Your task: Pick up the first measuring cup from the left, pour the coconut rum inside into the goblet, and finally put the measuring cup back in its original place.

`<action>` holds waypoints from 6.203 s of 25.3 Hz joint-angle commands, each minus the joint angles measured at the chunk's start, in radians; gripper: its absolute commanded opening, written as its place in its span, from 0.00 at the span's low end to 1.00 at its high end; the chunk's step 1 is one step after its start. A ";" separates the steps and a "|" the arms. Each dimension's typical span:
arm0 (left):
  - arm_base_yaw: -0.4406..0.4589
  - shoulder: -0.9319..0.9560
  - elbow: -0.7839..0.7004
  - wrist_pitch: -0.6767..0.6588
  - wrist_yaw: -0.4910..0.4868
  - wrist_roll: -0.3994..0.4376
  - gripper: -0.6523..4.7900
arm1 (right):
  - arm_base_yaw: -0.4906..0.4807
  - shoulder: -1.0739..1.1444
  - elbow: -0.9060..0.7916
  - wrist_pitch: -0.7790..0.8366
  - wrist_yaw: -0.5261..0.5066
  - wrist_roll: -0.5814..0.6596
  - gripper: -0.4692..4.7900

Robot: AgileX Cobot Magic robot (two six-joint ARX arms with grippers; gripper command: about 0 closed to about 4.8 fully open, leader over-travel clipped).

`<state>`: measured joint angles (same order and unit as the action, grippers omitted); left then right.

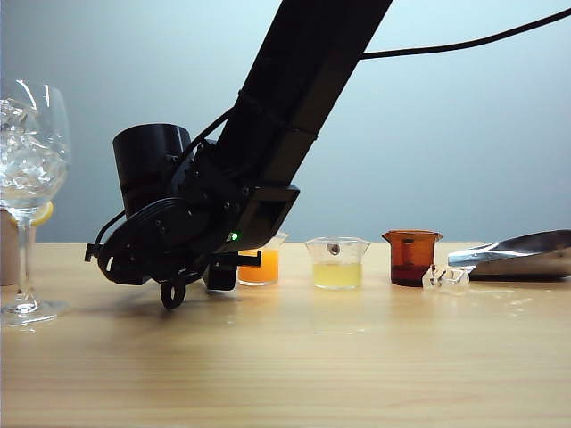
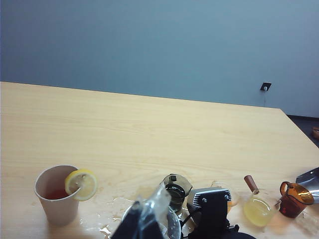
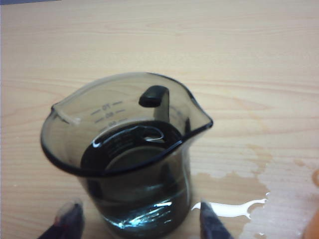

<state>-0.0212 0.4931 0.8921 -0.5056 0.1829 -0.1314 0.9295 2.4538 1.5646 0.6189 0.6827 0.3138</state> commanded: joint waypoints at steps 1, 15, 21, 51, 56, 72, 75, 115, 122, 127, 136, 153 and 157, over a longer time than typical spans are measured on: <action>-0.002 -0.001 0.004 0.014 0.005 -0.003 0.11 | 0.003 -0.003 0.012 0.002 0.008 0.003 0.65; -0.002 -0.001 0.004 0.013 0.020 -0.003 0.11 | 0.010 0.000 0.049 -0.055 0.057 0.061 0.65; -0.002 -0.001 0.004 0.013 0.020 -0.003 0.11 | 0.015 0.033 0.106 -0.055 0.056 0.060 0.65; -0.002 -0.001 0.004 0.013 0.021 -0.003 0.11 | -0.006 0.076 0.161 -0.072 0.041 0.052 0.82; -0.002 -0.001 0.004 0.013 0.024 -0.003 0.11 | -0.008 0.083 0.174 -0.071 0.041 0.042 0.92; -0.002 -0.001 0.004 0.012 0.024 -0.003 0.11 | -0.020 0.090 0.192 -0.068 0.028 0.008 0.92; -0.002 -0.001 0.004 0.013 0.024 -0.003 0.11 | -0.020 0.100 0.212 -0.069 0.018 0.000 0.92; -0.002 -0.001 0.004 0.001 0.024 0.003 0.11 | -0.034 0.129 0.273 -0.090 -0.083 -0.047 0.09; -0.002 -0.001 0.004 0.001 0.023 0.027 0.11 | -0.023 0.114 0.273 -0.091 -0.084 -0.078 0.09; -0.002 -0.001 0.004 0.001 0.023 0.027 0.11 | -0.024 0.104 0.273 -0.087 -0.084 -0.087 0.09; -0.001 -0.001 0.004 -0.002 0.021 0.027 0.11 | -0.026 0.075 0.273 -0.099 -0.087 -0.110 0.09; -0.001 -0.001 0.004 -0.002 0.020 0.027 0.11 | -0.034 0.018 0.273 -0.099 -0.101 -0.135 0.09; -0.001 -0.001 0.004 -0.002 0.020 0.027 0.11 | -0.044 0.009 0.273 -0.098 -0.102 -0.140 0.09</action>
<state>-0.0212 0.4934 0.8921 -0.5152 0.2008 -0.1081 0.8864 2.4809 1.8328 0.4950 0.5793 0.1810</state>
